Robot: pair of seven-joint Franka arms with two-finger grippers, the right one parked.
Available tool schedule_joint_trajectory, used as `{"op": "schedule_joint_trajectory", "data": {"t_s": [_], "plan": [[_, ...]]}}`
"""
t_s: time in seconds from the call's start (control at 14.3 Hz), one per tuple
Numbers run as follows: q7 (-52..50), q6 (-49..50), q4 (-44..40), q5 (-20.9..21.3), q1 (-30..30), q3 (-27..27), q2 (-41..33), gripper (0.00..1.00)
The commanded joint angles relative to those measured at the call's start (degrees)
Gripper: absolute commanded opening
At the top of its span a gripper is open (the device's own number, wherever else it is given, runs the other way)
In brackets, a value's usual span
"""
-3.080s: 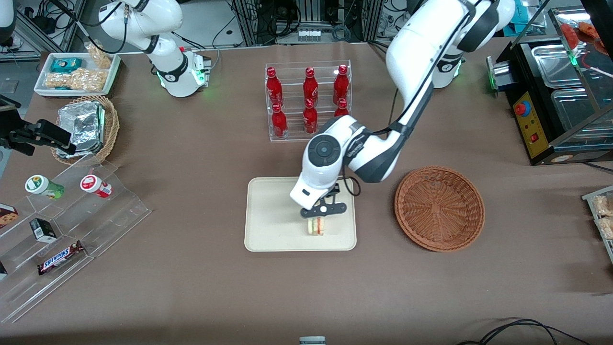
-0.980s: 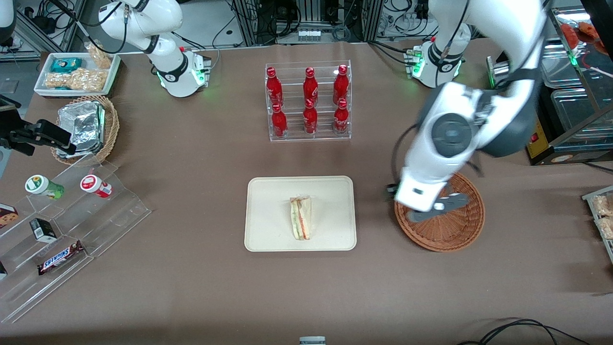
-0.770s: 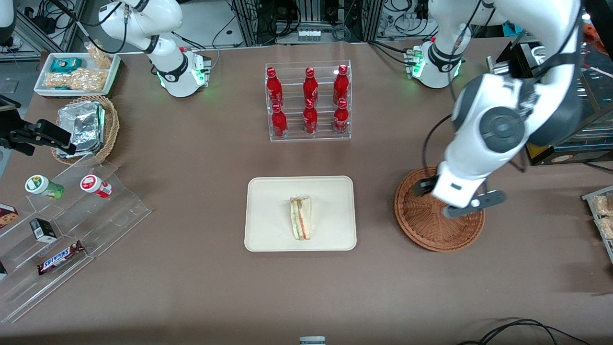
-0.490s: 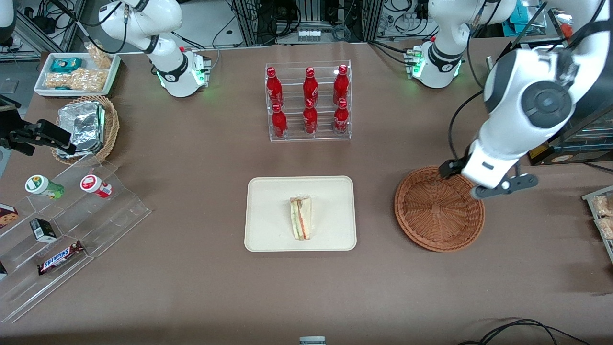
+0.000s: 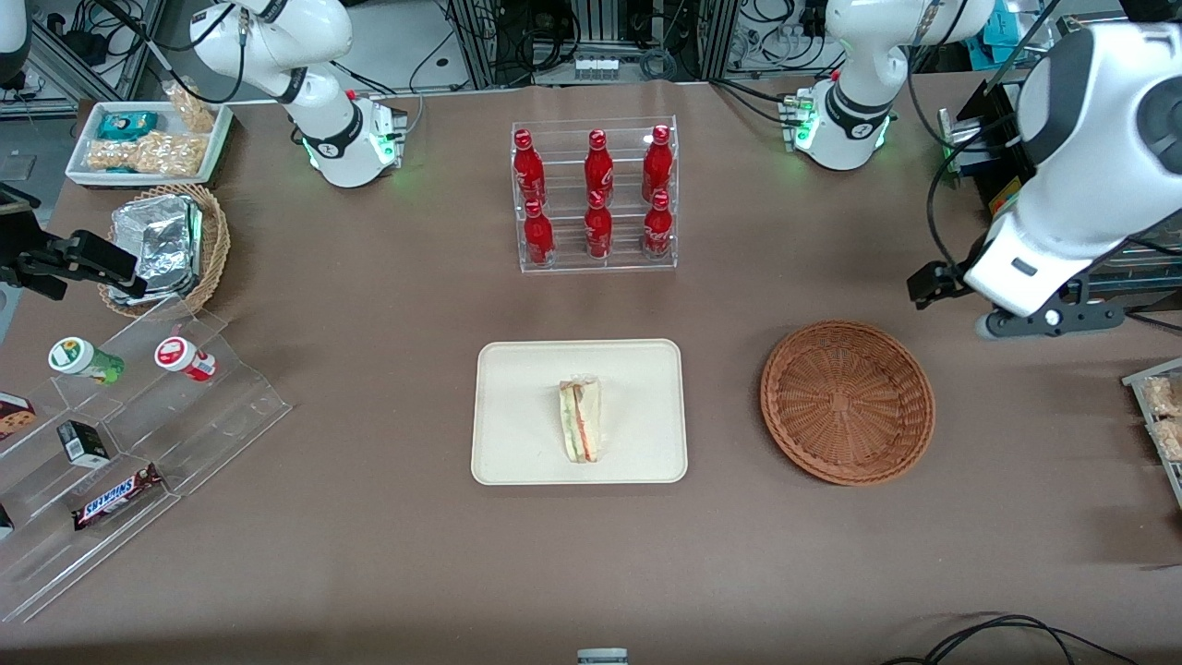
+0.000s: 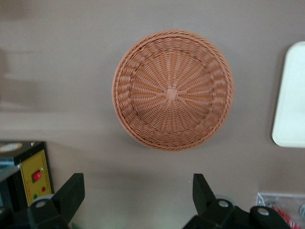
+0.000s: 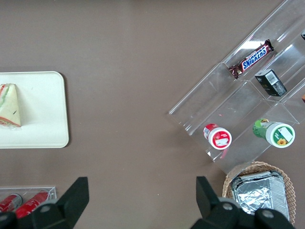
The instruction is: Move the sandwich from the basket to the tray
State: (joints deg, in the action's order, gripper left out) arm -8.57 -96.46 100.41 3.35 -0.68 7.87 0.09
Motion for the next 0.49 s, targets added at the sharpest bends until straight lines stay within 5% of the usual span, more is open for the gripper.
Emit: {"op": "schedule_joint_trajectory", "data": {"t_s": [0.0, 0.42], "plan": [[9.0, 0.6, 1.2, -3.4, 1.9, -1.6, -3.6, 1.0], [10.9, 0.0, -2.8, -3.9, 2.1, -4.5, -3.3, 1.0]]}}
